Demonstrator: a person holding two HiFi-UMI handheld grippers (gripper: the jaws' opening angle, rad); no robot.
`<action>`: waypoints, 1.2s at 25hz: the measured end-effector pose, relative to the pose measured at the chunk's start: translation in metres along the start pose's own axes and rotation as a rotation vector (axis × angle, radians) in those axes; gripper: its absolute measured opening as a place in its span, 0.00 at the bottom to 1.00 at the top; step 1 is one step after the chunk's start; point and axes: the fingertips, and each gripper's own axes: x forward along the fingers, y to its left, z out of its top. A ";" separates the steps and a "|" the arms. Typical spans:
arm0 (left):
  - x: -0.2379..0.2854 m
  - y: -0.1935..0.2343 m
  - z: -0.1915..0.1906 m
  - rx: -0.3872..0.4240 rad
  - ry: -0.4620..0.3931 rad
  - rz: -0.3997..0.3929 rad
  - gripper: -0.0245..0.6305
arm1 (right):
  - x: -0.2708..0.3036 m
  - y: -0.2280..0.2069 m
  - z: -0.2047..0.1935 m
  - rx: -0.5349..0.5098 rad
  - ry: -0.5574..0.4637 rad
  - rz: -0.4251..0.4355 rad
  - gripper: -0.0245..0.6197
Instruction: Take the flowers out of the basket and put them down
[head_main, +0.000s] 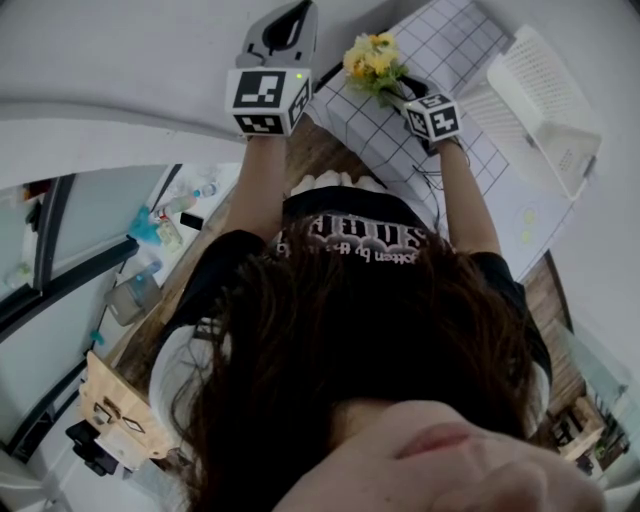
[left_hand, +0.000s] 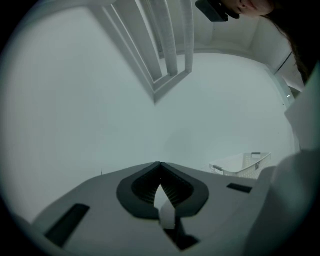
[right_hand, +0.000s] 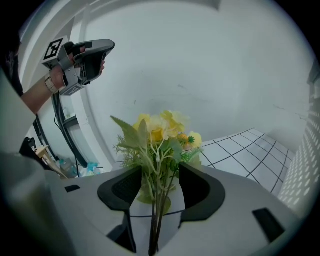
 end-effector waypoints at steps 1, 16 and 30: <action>0.000 0.000 0.000 -0.001 0.000 0.000 0.04 | -0.001 0.002 0.002 0.001 -0.001 0.007 0.43; 0.009 -0.011 -0.003 -0.012 -0.004 -0.043 0.04 | -0.053 0.007 0.059 0.074 -0.204 -0.004 0.47; 0.018 -0.025 -0.004 -0.010 -0.002 -0.067 0.04 | -0.124 0.005 0.140 0.039 -0.474 -0.126 0.46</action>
